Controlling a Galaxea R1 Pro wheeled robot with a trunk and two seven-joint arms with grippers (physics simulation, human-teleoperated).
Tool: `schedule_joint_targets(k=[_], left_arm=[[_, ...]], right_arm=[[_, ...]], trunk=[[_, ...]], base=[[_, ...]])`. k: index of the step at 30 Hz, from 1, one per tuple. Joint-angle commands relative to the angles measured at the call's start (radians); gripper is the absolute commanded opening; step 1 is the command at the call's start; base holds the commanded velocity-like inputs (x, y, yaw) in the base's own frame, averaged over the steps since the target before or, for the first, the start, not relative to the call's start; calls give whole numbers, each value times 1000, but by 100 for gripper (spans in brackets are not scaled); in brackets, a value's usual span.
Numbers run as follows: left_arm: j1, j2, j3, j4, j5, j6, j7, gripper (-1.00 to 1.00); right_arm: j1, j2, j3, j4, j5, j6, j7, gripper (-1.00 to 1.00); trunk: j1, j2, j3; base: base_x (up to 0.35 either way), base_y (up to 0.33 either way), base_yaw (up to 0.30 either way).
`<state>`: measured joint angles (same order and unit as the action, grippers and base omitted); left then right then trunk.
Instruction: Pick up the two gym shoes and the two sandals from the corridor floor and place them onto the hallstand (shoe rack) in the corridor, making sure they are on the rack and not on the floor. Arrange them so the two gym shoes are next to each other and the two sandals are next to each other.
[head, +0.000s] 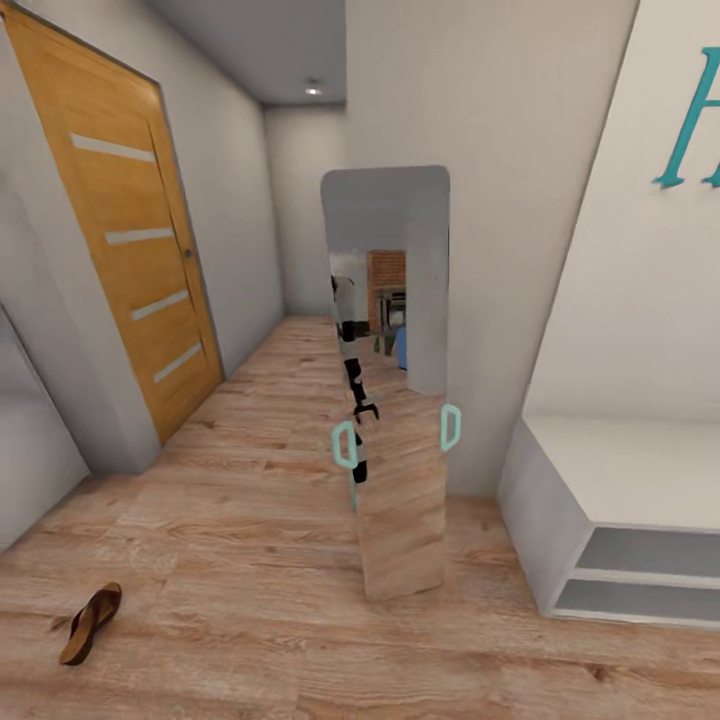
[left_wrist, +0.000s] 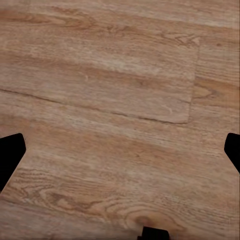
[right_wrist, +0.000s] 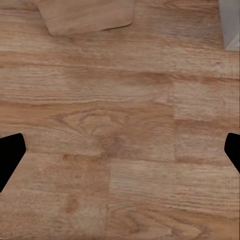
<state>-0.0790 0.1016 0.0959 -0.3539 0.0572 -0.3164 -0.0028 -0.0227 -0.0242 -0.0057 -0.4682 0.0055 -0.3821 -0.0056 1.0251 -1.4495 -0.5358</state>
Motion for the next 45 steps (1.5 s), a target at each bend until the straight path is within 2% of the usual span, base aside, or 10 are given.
schedule_joint_targets(k=[1, 10, 22, 30, 45], left_arm=[[-1, 0, -1, 1, 6, -3, 0, 100], [-1, 0, -1, 1, 6, -3, 0, 100], [-1, 0, 0, 1, 7, -3, 0, 100], [-1, 0, 1, 1, 7, -3, 0, 100], [-1, 0, 1, 1, 7, -3, 0, 100]], right_arm=[[0, 0, 0, 0, 1, -3, -1, 100], [0, 0, 0, 0, 1, -3, -1, 100], [0, 0, 0, 0, 1, -3, -1, 100], [0, 0, 0, 0, 1, -3, -1, 100], [0, 0, 0, 0, 1, -3, -1, 100]], trunk=[[0, 0, -2], [0, 0, -11], [0, 0, -22], [0, 0, -30], [0, 0, -48]], base=[[0, 0, 227], [-111, 102, 227], [-207, 231, 227], [-48, 258, 222], [-1, 13, 216]])
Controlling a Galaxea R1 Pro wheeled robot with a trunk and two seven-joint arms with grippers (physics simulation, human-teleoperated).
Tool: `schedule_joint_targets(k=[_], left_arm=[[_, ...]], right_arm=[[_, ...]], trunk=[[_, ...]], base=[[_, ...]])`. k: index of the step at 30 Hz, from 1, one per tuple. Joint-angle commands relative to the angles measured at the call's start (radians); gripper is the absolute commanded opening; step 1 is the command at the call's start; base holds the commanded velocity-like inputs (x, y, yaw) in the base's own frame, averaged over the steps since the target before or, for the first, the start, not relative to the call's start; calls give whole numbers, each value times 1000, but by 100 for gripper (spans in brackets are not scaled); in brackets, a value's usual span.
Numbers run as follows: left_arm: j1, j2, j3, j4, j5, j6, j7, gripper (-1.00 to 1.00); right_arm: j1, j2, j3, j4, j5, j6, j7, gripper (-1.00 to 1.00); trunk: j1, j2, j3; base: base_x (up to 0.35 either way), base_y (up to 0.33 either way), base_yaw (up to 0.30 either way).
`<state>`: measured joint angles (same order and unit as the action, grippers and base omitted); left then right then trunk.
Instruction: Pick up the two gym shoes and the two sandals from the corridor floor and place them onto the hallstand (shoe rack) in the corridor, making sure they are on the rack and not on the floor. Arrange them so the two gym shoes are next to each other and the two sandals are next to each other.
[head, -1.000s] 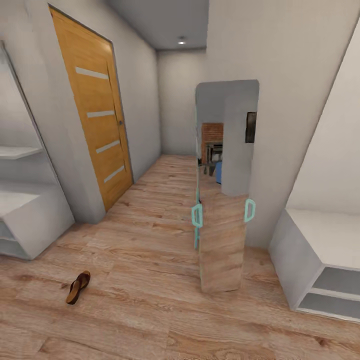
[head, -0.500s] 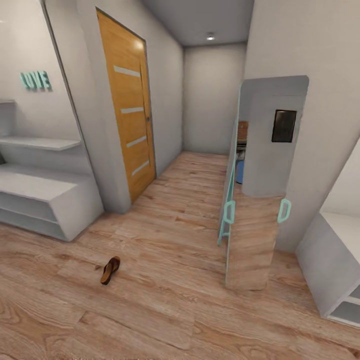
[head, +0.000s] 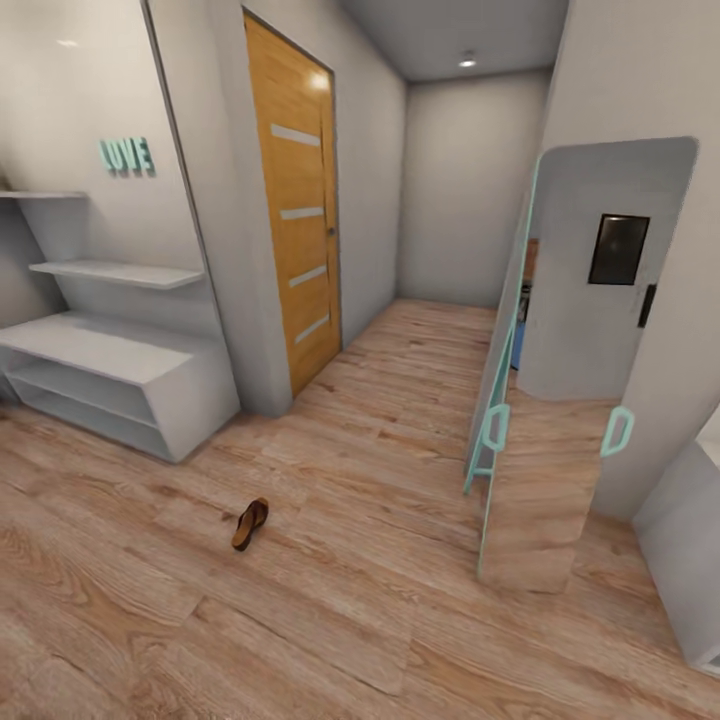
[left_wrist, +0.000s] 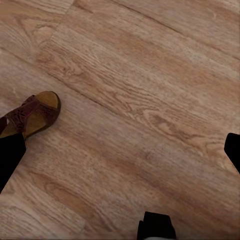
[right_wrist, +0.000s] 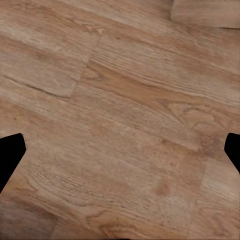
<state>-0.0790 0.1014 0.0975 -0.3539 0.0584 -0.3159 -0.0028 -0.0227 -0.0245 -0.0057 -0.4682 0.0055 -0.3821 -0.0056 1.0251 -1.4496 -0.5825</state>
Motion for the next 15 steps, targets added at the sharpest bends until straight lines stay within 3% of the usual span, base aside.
schedule_joint_targets(k=[1, 15], left_arm=[[-1, 0, -1, 1, 6, -3, 0, 100], [-1, 0, -1, 1, 6, -3, 0, 100]], right_arm=[[0, 0, 0, 0, 1, -3, -1, 100], [0, 0, 0, 0, 1, -3, -1, 100]], trunk=[[0, 0, -2], [0, 0, -18]], base=[[0, 1, 215], [0, 9, 215]])
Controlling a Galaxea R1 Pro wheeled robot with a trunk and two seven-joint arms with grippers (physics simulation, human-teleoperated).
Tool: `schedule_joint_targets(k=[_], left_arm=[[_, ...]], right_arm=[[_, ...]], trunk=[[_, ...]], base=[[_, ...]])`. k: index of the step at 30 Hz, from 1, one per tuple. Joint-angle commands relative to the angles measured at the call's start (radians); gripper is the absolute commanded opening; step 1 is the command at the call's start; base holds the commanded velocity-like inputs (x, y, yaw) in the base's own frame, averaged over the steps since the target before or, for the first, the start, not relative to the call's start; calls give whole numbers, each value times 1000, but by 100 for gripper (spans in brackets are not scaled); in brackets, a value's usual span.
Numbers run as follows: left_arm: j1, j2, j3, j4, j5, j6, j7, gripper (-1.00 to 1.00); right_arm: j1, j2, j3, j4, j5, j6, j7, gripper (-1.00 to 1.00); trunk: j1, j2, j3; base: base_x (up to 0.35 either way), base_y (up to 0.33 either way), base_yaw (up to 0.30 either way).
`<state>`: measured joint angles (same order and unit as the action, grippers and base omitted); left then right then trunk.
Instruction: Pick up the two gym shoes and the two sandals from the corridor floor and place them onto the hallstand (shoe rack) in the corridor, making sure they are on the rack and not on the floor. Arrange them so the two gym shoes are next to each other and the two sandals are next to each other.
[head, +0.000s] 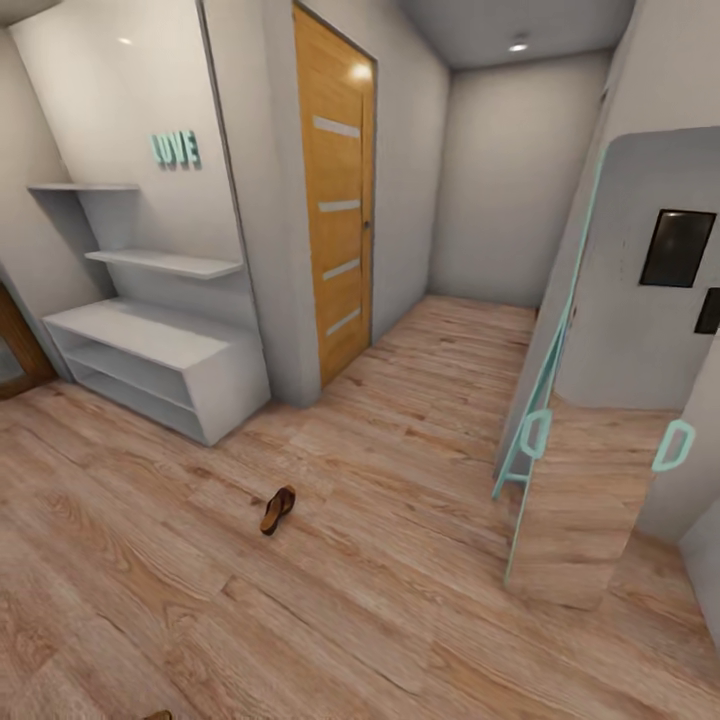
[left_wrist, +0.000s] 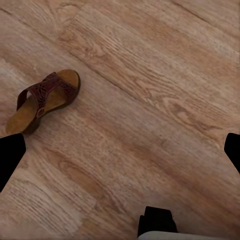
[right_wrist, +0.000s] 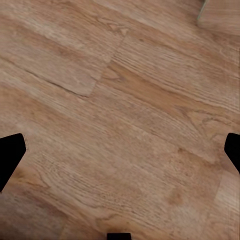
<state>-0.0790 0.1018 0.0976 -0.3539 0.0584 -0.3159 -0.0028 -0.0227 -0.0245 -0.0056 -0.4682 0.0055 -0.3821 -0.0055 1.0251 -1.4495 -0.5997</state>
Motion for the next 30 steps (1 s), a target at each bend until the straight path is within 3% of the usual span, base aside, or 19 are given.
schedule_joint_targets(k=[1, 17, 30], left_arm=[[-1, 0, -1, 1, 6, -3, 0, 100], [-1, -1, -1, 1, 6, -3, 0, 100], [-1, -1, -1, 0, 6, -3, 0, 100]], right_arm=[[0, 0, 0, 0, 1, -3, -1, 100], [0, 0, 0, -2, 1, -3, 1, 100], [0, 2, 0, -5, 1, -3, 1, 100]], trunk=[[0, 0, -2], [0, 0, -20], [0, 0, -35]], base=[[-14, 63, 215], [-75, 226, 215], [30, 295, 213]])
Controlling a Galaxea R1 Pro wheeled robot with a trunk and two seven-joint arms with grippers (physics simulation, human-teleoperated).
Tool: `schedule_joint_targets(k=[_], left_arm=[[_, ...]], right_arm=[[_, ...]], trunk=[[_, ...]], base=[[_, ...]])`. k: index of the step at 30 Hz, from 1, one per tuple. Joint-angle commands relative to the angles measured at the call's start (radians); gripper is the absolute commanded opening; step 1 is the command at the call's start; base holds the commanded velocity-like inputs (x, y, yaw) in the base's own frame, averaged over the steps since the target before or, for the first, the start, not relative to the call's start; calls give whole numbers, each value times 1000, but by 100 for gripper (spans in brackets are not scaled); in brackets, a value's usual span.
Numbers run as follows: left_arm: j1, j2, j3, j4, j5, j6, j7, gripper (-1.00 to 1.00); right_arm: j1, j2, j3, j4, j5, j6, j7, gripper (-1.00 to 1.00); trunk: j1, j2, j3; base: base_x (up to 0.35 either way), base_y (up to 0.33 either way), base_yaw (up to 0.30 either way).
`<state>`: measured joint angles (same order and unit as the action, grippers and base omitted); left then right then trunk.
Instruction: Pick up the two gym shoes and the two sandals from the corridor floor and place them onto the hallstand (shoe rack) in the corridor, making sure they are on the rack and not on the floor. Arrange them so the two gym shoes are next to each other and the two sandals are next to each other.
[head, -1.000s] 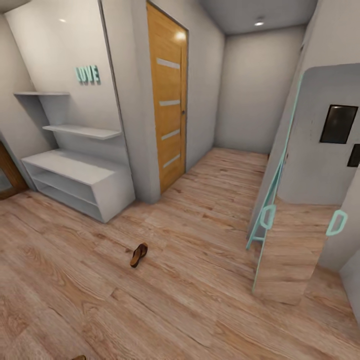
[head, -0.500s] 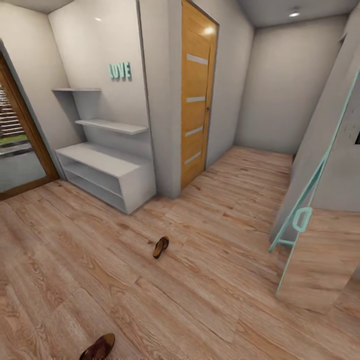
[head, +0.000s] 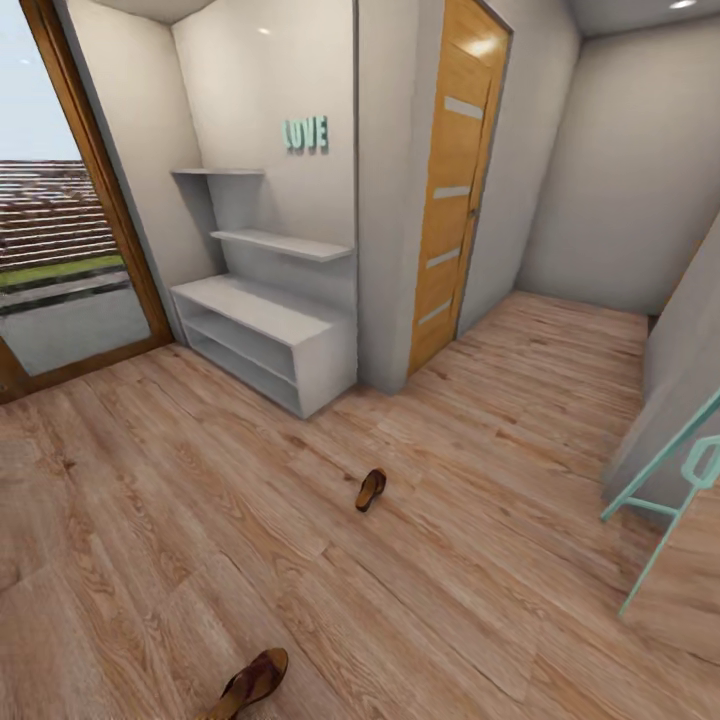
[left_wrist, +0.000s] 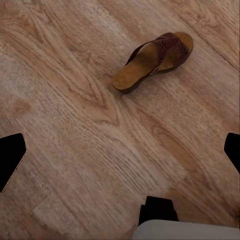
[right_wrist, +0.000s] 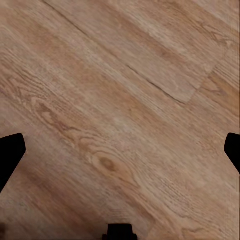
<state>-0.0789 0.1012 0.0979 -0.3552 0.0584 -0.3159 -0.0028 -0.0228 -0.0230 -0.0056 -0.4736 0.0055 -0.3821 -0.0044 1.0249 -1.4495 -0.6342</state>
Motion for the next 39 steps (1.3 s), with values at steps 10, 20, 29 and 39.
schedule_joint_targets(k=[10, 20, 29, 39], left_arm=[[-1, 0, -2, -2, 5, -3, 0, 100], [-1, -2, -7, -7, 4, -2, 0, 100], [-1, -2, -6, -8, 4, -2, 0, 100], [-1, -1, -5, -9, 4, -2, 0, 100]], right_arm=[[0, 0, -1, 0, 1, -3, 0, 100], [0, 0, -1, 0, 1, -3, 0, 100], [0, 0, -1, 0, 1, -3, 0, 100], [0, -1, -1, -5, 0, -4, 3, 100]], trunk=[[0, 0, -12], [0, 0, -24], [0, 0, -34], [0, 0, -44]], base=[[17, 55, 211], [1, 2, 209], [0, 0, 206], [39, 0, 180]])
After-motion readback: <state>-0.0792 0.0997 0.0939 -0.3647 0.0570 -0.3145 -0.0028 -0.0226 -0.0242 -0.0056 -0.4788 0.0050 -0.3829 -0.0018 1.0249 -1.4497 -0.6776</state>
